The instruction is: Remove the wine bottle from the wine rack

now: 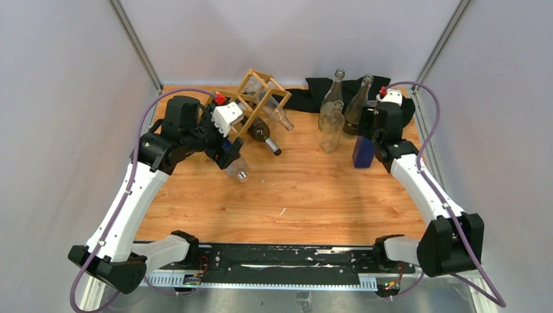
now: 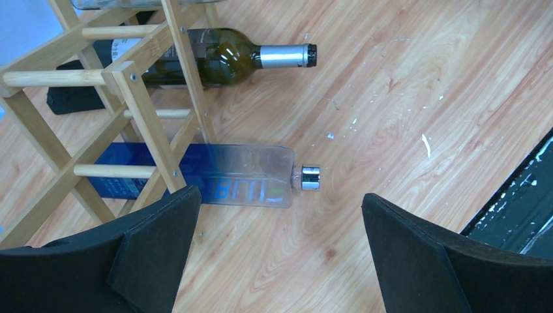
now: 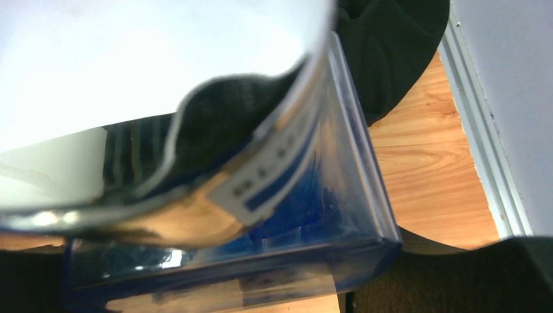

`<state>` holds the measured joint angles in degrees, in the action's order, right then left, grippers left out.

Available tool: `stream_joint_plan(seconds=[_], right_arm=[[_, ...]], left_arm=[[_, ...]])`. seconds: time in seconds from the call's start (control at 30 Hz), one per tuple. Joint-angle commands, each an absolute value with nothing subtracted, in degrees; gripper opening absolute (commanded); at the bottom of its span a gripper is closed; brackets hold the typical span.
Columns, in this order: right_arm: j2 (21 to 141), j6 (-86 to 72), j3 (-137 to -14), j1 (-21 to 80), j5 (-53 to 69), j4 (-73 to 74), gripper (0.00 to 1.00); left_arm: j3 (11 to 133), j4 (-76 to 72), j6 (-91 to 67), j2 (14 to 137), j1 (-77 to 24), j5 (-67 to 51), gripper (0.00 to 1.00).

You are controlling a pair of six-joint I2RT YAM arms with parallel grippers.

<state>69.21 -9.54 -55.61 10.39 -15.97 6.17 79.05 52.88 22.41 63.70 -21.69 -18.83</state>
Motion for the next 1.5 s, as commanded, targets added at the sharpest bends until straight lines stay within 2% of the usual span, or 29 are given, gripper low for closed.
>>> stream_joint_plan(seconds=[0.0,0.43,0.5,0.63,0.67,0.77,0.9,1.47], right_arm=[[70.54,-12.5,-57.31,8.98,-15.49,-7.59,0.0],[76.34,-11.68,-56.78,8.82,-11.98,-14.79,0.0],[76.46,-11.47,-56.5,8.87,-11.23,-14.96,0.1],[75.36,-11.76,-55.23,8.95,-11.17,-14.85,0.57],[74.94,-11.79,-55.06,8.96,-11.17,-14.67,0.64],[73.81,-11.64,-54.82,8.96,-10.82,-13.69,0.76],[72.36,-11.73,-55.61,8.96,-9.83,-12.11,0.88],[61.02,-13.56,-66.1,10.24,-10.44,-0.27,0.93]], left_arm=[[78.51,53.09,24.04,62.63,-21.36,-17.47,1.0],[78.15,53.17,24.85,62.63,-21.36,-16.97,1.0],[78.32,53.17,24.77,62.63,-21.36,-16.83,1.0],[78.87,53.17,24.6,62.89,-21.36,-16.7,1.0],[79.05,53.17,24.52,62.94,-21.36,-16.7,1.0],[79.39,53.17,24.22,63.19,-21.36,-16.92,1.0],[79.75,53.17,23.86,63.51,-21.36,-16.96,1.0],[81.86,53.13,23.48,64.97,-18.91,-17.52,1.0]])
